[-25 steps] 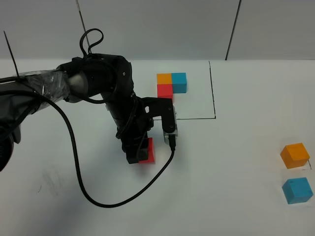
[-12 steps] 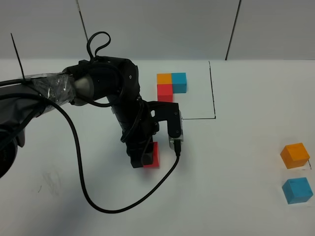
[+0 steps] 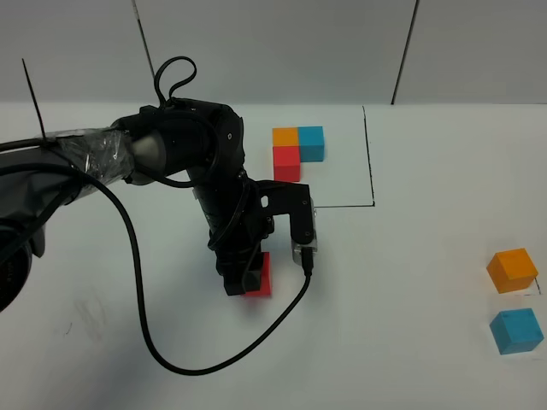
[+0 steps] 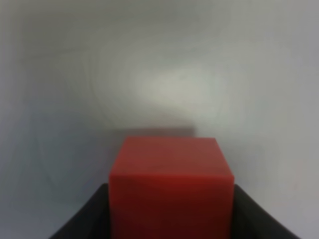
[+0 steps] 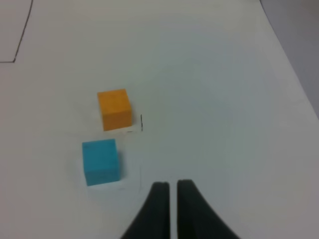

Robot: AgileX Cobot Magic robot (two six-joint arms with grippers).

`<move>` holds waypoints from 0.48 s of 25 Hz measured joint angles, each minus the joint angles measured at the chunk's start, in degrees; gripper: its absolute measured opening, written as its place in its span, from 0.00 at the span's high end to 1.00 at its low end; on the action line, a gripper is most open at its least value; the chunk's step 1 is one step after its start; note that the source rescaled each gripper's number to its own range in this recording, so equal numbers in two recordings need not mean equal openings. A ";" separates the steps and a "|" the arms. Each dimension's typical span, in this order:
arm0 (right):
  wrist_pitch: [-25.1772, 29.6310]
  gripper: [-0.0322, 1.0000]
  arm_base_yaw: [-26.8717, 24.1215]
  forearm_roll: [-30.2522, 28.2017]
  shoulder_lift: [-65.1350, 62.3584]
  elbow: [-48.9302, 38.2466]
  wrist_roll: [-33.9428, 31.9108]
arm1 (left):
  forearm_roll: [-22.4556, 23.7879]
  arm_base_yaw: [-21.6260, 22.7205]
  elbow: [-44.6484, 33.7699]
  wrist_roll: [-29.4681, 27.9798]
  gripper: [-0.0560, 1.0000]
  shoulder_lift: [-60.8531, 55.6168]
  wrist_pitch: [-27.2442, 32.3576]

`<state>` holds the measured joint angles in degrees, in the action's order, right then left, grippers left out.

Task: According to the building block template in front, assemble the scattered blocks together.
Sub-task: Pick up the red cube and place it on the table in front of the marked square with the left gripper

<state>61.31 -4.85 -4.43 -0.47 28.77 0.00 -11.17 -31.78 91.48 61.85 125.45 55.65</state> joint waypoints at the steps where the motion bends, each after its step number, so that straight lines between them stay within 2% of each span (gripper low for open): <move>1: 0.00 0.96 0.00 0.00 0.00 0.00 0.00 | 0.00 0.00 0.00 0.00 0.48 0.00 0.04; 12: 0.00 0.96 0.00 0.00 0.00 0.00 0.00 | -0.11 0.00 0.32 -0.02 0.48 2.22 0.17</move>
<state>61.31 -4.85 -4.43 -0.47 28.77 0.00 -11.28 -31.78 91.81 61.83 127.67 55.82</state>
